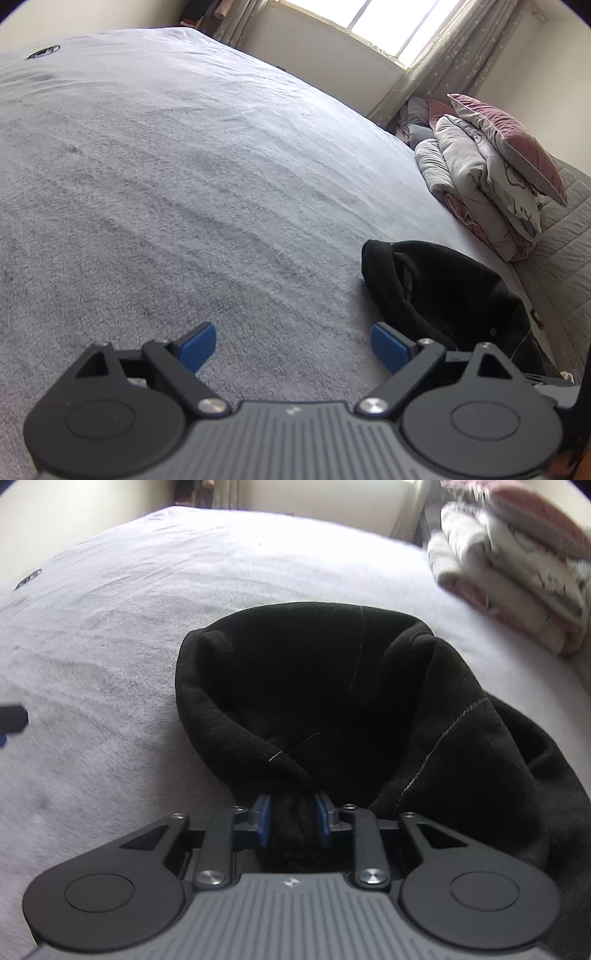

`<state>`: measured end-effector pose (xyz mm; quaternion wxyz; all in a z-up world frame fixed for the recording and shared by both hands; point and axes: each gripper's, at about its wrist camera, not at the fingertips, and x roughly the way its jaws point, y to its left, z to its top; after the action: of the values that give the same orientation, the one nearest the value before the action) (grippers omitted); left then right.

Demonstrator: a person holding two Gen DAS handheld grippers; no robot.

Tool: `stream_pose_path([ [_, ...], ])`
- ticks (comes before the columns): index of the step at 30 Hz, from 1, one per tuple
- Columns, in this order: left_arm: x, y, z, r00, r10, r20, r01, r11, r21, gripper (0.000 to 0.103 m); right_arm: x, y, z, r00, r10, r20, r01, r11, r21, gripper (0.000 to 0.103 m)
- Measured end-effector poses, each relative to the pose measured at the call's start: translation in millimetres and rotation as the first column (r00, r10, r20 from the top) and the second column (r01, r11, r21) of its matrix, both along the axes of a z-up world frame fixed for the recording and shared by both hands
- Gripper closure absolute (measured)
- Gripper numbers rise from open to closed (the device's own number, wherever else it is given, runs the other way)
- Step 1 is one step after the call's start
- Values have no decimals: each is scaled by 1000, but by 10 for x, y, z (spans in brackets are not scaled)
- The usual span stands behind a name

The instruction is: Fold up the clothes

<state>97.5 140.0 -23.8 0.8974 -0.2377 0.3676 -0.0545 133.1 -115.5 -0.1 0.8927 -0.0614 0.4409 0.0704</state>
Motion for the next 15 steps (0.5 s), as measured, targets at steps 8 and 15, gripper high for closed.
stream_pose_path([
  [8,13,81,34,1000,4,16,-3,1000,-31,11,135,147,448,993,64,-95,-26,936,350,82],
  [15,10,128,93,998,-28,56,32,998,-59,11,353,564,706,986,132,-104,-59,851,522,83],
])
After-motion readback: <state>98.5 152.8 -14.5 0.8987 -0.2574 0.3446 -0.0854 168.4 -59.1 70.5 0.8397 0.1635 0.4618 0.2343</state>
